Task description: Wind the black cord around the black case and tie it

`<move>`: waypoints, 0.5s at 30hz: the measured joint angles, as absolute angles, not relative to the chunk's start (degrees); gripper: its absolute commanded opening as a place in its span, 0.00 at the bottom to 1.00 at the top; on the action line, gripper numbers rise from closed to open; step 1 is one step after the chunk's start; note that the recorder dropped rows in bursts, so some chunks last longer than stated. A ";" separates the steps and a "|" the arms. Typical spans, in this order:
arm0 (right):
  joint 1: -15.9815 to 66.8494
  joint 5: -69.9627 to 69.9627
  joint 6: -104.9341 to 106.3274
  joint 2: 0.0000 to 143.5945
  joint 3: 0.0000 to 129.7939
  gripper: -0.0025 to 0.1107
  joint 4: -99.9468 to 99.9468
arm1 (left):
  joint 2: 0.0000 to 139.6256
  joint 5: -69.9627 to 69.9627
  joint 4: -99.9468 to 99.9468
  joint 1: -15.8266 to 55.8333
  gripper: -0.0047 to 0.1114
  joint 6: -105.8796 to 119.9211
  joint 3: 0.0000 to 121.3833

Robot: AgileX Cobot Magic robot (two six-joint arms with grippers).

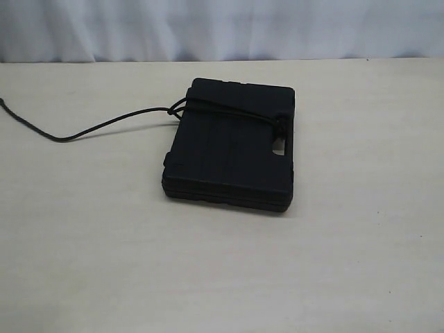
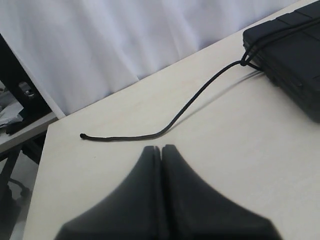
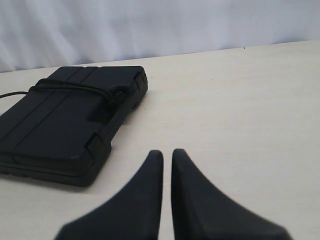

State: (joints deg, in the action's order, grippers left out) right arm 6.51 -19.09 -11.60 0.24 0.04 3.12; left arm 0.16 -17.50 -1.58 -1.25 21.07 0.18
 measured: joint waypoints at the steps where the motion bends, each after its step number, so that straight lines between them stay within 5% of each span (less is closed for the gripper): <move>1: 6.51 -19.09 -11.60 0.24 0.04 0.07 3.12 | 0.16 -17.50 -1.58 -1.25 0.04 21.07 0.18; 15: 6.51 -19.09 -11.60 0.24 0.04 0.07 3.12 | 0.16 -17.50 -1.86 2.24 0.04 21.16 0.18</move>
State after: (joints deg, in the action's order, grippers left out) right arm 6.51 -19.09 -11.60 0.24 0.04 3.12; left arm 0.16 -17.50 -1.86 2.24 21.16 0.18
